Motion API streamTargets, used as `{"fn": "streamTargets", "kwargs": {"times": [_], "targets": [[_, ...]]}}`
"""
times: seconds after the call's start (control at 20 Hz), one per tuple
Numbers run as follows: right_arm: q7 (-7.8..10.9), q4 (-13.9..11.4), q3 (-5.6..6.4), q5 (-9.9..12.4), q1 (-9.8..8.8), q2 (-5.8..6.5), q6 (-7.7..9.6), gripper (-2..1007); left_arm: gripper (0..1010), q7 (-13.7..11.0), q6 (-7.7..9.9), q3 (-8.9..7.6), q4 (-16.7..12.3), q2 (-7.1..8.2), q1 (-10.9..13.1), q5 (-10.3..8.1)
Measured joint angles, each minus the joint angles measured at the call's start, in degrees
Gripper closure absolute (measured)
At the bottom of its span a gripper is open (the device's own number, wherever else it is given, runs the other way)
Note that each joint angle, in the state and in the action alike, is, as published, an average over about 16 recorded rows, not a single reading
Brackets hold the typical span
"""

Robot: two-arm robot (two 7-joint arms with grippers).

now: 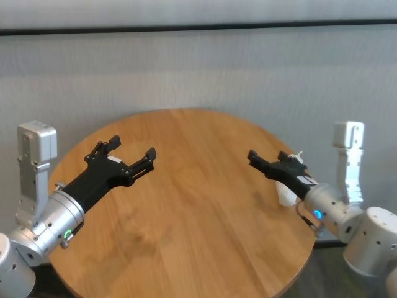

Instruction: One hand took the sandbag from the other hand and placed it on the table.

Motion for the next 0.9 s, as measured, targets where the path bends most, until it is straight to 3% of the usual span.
{"fn": "streamTargets", "kwargs": {"times": [0.5,0.7,0.9], "targets": [[-0.99,0.4,-3.63,-9.8,1.75,-3.68,-8.87,4,10,0.0,0.0,0.0,0.0,0.0,0.0,0.0],[-1.03,0.9,-4.66,-12.5,2.54,-5.04,-11.27,4,10,0.1,0.0,-0.01,0.0,0.0,0.0,0.01],[-0.8,1.4,-5.16,-14.2,3.31,-6.15,-12.51,4,10,0.7,0.08,-0.12,-0.1,-0.02,0.1,0.13]]}}
